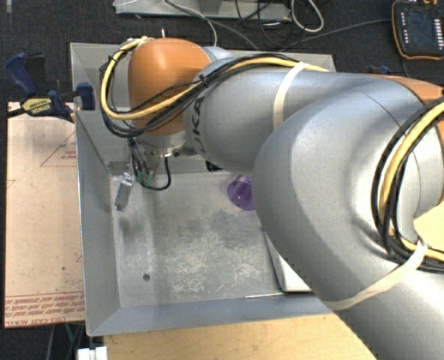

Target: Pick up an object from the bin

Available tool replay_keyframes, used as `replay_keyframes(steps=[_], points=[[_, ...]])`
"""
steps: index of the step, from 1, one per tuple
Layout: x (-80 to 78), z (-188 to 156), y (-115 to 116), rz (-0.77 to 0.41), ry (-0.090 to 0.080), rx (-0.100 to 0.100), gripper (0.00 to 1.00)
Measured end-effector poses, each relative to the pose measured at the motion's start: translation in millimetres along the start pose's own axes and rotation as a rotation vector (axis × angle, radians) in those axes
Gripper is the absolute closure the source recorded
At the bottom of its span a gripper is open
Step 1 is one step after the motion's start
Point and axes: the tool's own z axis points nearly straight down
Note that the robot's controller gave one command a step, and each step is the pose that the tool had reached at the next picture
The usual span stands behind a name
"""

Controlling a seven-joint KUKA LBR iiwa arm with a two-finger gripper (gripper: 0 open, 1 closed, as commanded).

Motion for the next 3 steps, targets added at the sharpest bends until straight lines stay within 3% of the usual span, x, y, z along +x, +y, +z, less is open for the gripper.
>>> replay_keyframes(steps=[1, 2, 3], points=[[22.9, 29.8, -6.1, -0.224, -0.012, -0.01, 0.0], [4.4, 28.8, 5.3, -0.146, -0.004, -0.004, 1.0], [4.4, 28.8, 5.3, -0.146, -0.004, -0.004, 1.0]])
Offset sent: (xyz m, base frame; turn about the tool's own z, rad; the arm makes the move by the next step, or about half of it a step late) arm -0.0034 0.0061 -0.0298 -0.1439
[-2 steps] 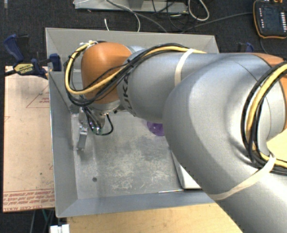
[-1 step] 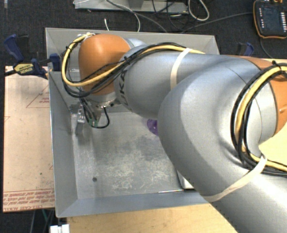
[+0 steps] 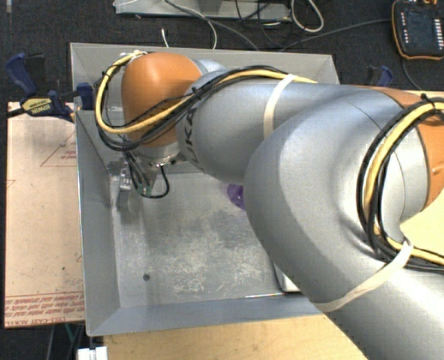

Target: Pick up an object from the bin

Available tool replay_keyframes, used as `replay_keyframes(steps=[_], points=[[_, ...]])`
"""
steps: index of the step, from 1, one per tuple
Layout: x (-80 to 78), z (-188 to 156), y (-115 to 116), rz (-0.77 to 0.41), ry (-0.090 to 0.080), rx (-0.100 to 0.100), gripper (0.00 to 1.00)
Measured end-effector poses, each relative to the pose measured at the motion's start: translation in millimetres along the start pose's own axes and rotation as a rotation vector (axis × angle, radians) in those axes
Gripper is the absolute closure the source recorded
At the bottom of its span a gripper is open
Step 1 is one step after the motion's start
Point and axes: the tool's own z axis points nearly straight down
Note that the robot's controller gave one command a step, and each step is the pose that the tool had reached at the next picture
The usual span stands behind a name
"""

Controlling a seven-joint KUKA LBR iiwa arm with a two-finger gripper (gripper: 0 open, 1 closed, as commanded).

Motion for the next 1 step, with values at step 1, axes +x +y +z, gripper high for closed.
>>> replay_keyframes(steps=[1], points=[[-0.1, -0.2, 0.0, 0.0, 0.0, 0.0, 1.0]])
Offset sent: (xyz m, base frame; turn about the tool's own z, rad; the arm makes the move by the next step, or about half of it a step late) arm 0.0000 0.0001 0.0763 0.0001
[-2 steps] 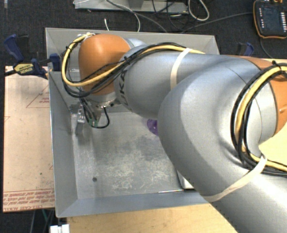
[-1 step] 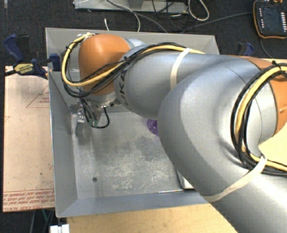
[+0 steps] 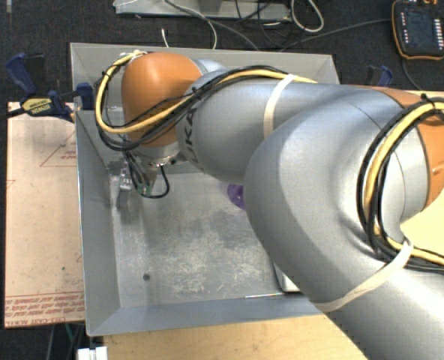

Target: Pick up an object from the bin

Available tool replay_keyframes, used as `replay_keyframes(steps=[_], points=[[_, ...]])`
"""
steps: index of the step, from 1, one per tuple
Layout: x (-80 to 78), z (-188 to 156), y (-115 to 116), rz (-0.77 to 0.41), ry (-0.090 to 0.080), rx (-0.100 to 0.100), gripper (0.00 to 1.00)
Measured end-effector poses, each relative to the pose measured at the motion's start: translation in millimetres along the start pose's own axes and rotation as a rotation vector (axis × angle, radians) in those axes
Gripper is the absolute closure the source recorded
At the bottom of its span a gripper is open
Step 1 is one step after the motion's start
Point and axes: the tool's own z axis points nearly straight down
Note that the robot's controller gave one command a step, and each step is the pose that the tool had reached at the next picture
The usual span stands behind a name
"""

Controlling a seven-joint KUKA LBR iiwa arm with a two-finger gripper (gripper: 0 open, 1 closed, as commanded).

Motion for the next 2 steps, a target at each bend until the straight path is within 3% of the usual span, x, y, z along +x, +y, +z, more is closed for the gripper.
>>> replay_keyframes(steps=[2], points=[[1.6, -81.0, -0.8, 0.001, 0.006, 0.003, 1.0]])
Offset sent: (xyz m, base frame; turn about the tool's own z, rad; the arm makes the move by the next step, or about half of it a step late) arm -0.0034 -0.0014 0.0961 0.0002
